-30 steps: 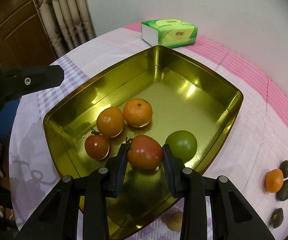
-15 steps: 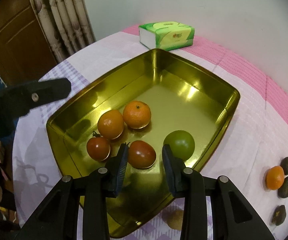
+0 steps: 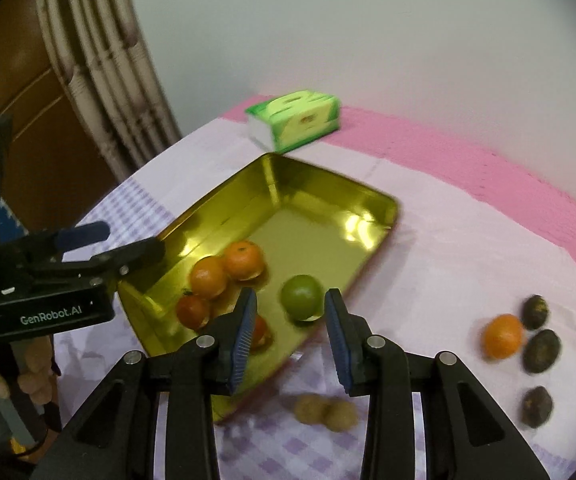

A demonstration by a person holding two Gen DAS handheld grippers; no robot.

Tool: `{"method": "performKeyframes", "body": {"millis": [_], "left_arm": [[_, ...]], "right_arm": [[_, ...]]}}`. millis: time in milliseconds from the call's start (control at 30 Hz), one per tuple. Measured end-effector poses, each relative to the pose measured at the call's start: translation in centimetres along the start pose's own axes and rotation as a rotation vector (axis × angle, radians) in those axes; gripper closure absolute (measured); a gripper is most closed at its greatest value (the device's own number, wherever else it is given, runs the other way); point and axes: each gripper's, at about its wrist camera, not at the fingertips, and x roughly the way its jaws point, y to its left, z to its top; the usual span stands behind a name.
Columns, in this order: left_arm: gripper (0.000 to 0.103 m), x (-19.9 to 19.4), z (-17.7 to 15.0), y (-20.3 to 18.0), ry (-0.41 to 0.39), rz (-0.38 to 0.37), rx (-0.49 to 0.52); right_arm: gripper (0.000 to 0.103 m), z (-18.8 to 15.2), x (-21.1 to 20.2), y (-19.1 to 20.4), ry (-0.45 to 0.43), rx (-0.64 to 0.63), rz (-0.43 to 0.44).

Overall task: Organize fruits
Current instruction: 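Open right tool to release red tomato into the tray, then grasp dark brown fruit with right tool while left tool moves toward orange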

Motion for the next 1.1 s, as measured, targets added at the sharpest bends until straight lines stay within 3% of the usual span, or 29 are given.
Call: {"method": "performKeyframes", "body": {"millis": [300,600,933,1033,1100], "left_arm": [[0.018,-0.1,-0.3,-1.4,-0.01,-0.015,0.058],[0.018,-0.1,-0.7,-2.4,-0.015,-0.013,0.091],[0.018,-0.3,-0.9,-5.4,-0.023,-0.042,0.166],[0.018,-0.4,-0.8,-6.8,-0.022,-0.053,0.197],[0.018,-0.5,-0.6,-7.8,-0.027,-0.06,0.219]], "right_arm": [[0.066,-2.0,-2.7,-6.7,-0.026,0.09,-0.158],[0.066,-6.3,-5.4,-13.1,0.005,0.195,-0.29],[0.064,-8.8,-4.4,-16.8,0.037,0.27,-0.323],[0.054,-9.2,-3.4,-17.5,0.051,0.284,-0.33],[0.053,-9.5,-3.1,-17.9,0.05,0.291,-0.324]]}}
